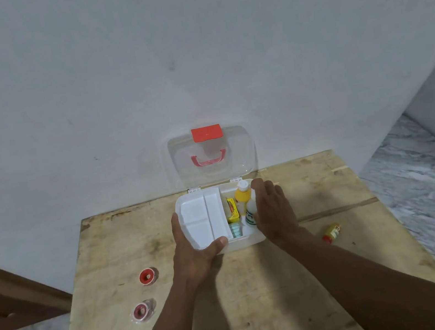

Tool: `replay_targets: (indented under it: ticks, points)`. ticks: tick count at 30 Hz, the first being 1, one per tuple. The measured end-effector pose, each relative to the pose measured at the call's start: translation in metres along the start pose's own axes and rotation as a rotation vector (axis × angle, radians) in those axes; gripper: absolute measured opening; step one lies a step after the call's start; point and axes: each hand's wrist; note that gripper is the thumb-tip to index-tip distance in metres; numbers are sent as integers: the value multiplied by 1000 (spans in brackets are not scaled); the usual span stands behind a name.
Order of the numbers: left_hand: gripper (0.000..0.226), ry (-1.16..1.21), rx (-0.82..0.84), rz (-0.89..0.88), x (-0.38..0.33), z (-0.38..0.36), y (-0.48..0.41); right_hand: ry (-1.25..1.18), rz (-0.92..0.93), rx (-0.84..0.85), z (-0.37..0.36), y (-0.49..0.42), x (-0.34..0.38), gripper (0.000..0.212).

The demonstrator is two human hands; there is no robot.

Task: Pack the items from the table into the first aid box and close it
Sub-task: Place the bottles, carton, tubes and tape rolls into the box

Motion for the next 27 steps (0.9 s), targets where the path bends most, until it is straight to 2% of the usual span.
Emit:
replay_targets:
  ticks: [5, 13, 17, 23, 27]
  points:
    - [100, 6, 18, -16, -2, 1, -2, -6, 8, 37, 3, 0, 0, 60]
    - [106, -16, 46, -14, 0, 3, -3, -144, -13, 10, 25, 12, 5, 47]
    - [115, 11, 34, 19, 0, 5, -1, -155, -131, -48, 38, 34, -7, 36]
    - [122, 18, 57, 52, -3, 8, -1, 31, -348, 122, 53, 68, -48, 27]
    - [123, 3, 52, 66, -5, 8, 2, 166, -323, 269, 55, 81, -84, 35]
Point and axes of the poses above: each hand's wrist, its own y-axis away from the middle knuckle, its own z-axis out of the back of the hand, x = y × z, and after that the axes turned 8 degrees about -x, right-handed
